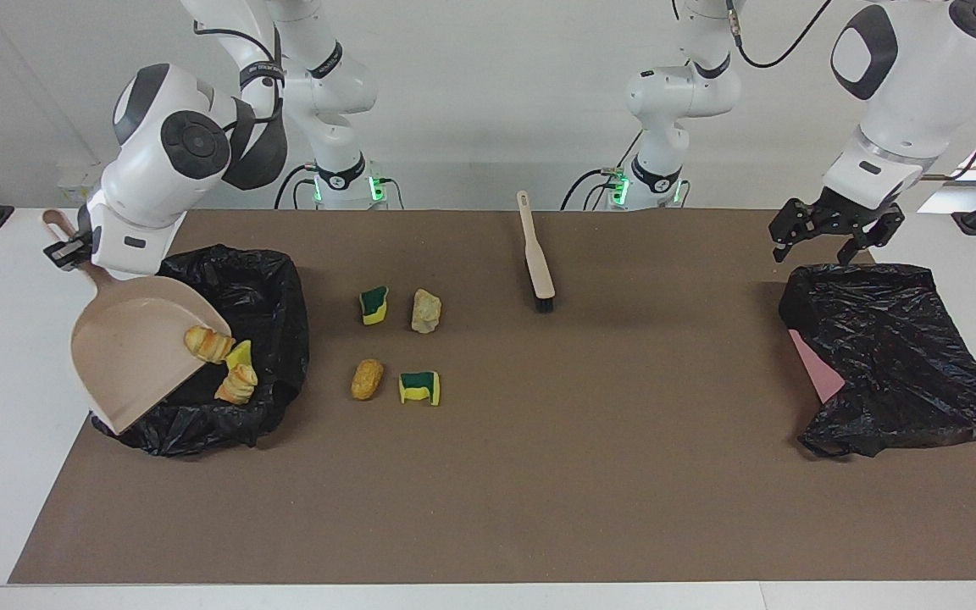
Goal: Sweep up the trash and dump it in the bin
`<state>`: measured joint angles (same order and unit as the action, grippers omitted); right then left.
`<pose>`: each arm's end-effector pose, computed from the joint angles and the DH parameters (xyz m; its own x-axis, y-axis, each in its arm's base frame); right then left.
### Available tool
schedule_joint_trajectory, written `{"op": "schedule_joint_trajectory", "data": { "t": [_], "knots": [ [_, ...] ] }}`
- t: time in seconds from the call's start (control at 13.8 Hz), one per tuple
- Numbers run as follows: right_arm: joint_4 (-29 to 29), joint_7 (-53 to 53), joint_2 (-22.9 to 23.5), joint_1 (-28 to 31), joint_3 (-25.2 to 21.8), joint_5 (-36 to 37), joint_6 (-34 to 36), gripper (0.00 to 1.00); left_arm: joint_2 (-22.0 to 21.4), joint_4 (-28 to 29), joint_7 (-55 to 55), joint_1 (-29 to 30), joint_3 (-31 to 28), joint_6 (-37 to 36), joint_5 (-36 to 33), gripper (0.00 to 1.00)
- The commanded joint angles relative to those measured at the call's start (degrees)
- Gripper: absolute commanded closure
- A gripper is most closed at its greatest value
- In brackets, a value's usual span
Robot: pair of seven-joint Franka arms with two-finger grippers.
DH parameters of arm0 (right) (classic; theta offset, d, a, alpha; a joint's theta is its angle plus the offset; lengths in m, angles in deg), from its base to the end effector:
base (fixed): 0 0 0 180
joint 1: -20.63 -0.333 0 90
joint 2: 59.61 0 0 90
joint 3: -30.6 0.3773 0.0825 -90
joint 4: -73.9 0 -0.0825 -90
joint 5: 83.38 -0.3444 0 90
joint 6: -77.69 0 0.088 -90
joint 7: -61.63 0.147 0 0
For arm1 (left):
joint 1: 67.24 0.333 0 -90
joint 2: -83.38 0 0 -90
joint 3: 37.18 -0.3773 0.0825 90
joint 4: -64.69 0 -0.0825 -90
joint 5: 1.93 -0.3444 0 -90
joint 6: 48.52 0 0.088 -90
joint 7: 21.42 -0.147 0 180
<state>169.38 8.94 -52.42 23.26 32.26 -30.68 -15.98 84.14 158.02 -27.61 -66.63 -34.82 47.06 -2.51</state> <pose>0.5573 -0.1228 0.5969 0.4654 0.5076 -0.7251 0.8812 -0.3432 0.3253 0.5285 -0.0146 0.6222 0.9900 -0.1391 0.0248 -0.1388 -0.9902 -0.0123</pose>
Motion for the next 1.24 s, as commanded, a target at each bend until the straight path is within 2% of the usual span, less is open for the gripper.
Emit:
{"op": "schedule_joint_trajectory", "data": {
  "t": [0.0, 0.65, 0.8, 1.16],
  "knots": [
    [-1.8, -4.7, -0.6, 0.1, 0.3, 3.2, 1.7, 1.0, -0.2, 0.2, -0.9, 1.0, 0.5, -0.3, 0.8, 0.0],
    [-3.8, -8.4, -3.4, -0.3, 1.5, 2.9, 2.3, 1.0, -0.2, 0.2, -0.9, 1.1, 0.5, 0.1, 0.8, 0.0],
    [-3.9, -6.6, -3.3, -0.3, 3.0, -0.2, 2.4, 1.0, -0.2, 0.2, -0.9, 1.1, 0.5, 0.2, 0.8, 0.0],
    [-5.4, 6.5, -2.6, -0.4, 6.0, -10.2, 2.2, 1.0, -0.2, 0.2, -0.9, 1.1, 0.5, 0.2, 0.8, 0.0]
  ]
}}
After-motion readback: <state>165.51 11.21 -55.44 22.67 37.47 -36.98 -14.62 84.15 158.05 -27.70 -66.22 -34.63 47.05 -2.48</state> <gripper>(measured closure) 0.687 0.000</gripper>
